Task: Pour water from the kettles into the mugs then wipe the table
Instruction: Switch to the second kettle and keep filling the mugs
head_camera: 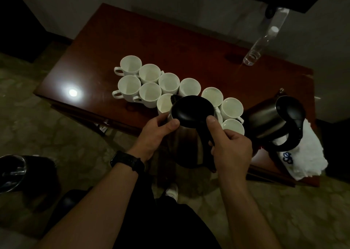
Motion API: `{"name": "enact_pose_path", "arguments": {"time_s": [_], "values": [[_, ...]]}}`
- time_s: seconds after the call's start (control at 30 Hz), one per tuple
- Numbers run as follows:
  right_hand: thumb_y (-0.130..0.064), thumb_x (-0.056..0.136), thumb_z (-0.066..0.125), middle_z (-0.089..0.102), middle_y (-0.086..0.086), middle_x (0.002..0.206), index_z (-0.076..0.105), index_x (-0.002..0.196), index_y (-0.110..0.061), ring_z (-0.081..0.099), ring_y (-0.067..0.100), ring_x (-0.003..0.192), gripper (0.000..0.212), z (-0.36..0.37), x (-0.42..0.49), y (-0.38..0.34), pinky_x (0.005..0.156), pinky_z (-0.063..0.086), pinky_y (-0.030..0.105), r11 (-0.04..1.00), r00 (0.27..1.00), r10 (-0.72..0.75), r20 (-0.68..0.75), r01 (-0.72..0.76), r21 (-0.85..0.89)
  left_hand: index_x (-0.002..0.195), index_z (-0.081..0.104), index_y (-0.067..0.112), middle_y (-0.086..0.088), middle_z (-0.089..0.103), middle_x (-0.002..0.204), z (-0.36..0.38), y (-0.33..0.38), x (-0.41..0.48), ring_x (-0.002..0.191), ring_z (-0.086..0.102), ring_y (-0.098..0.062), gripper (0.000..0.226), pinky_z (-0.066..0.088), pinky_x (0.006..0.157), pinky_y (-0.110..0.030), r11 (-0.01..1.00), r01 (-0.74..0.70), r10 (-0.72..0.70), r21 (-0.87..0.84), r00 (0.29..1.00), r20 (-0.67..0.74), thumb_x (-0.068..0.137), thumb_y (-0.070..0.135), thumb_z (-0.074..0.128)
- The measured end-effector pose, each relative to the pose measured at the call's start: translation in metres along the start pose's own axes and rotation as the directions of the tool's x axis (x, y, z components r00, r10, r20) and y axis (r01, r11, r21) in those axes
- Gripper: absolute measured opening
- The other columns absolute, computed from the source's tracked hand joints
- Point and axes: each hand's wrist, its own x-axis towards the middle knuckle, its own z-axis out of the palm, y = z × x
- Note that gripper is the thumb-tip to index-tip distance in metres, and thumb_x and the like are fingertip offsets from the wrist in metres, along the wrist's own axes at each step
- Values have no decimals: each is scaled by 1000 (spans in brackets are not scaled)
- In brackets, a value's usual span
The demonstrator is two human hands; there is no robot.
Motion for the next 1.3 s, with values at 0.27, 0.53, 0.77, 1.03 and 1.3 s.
{"name": "enact_pose_path", "arguments": {"time_s": [0.27,0.53,0.77,1.03,1.3], "values": [[-85,63,59,54,2,41,62,46,-22,55,26,45,65,-4,6,-4,52,48,44,997,999,39,-1,-39,-66,102,79,46,5,77,117,5,-5,4,114,71,-16,57,53,100,-37,999,37,-37,-19,999,24,51,68,91],[-84,64,60,56,-1,41,64,45,-27,58,19,44,60,-6,12,-7,54,51,42,994,998,56,-2,-56,-89,93,78,54,16,79,104,8,-6,8,101,73,-2,50,57,77,-15,999,24,-25,20,1000,6,49,75,86],[-84,62,59,58,-3,43,65,45,-31,59,12,44,56,-6,15,-10,50,45,31,996,999,48,-2,-48,-79,95,78,50,15,79,104,7,-2,13,101,74,-3,50,56,78,-15,999,2,-4,46,999,36,53,76,85],[-84,63,58,56,-5,41,63,43,-34,54,8,39,55,-8,15,-10,49,43,31,995,998,60,3,-60,-76,102,78,44,7,79,111,6,-4,15,108,73,-12,56,53,95,-35,999,32,-34,33,997,64,54,73,88],[-86,64,57,55,-4,41,62,43,-34,50,9,38,57,-15,19,-7,49,43,35,993,999,37,2,-37,-113,108,76,45,5,76,120,10,-6,15,117,70,-16,59,51,98,-37,999,42,-42,2,997,63,56,67,91]]}}
